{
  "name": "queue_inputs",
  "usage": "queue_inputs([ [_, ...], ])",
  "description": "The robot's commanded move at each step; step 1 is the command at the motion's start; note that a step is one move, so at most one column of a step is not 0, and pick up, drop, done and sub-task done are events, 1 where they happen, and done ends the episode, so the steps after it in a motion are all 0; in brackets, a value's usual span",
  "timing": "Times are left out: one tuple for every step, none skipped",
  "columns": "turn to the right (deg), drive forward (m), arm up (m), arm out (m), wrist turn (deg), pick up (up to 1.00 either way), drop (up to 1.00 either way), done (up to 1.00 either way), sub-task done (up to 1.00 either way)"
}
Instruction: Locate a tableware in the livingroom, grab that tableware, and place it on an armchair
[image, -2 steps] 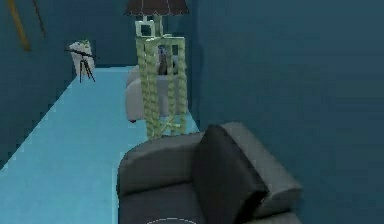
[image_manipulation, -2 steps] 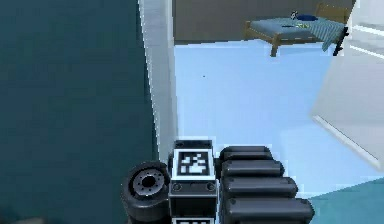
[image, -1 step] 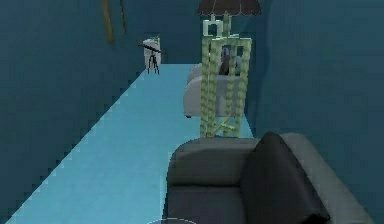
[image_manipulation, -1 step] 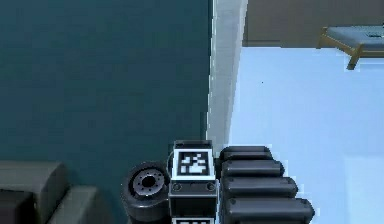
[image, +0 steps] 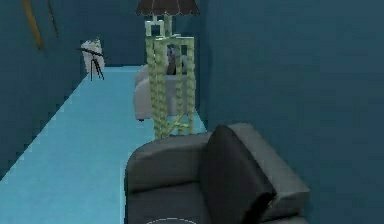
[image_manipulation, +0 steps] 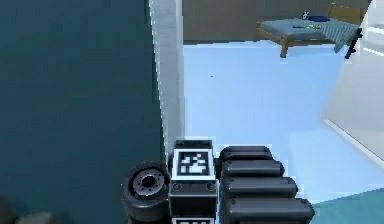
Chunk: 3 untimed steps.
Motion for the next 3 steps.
queue_inputs([
  [-12.0,0.00,0.00,0.00,0.0,0.00,0.00,0.00,0.00],
  [42.0,0.00,0.00,0.00,0.0,0.00,0.00,0.00,0.00],
  [0.0,0.20,0.00,0.00,0.0,0.00,0.00,0.00,0.00],
])
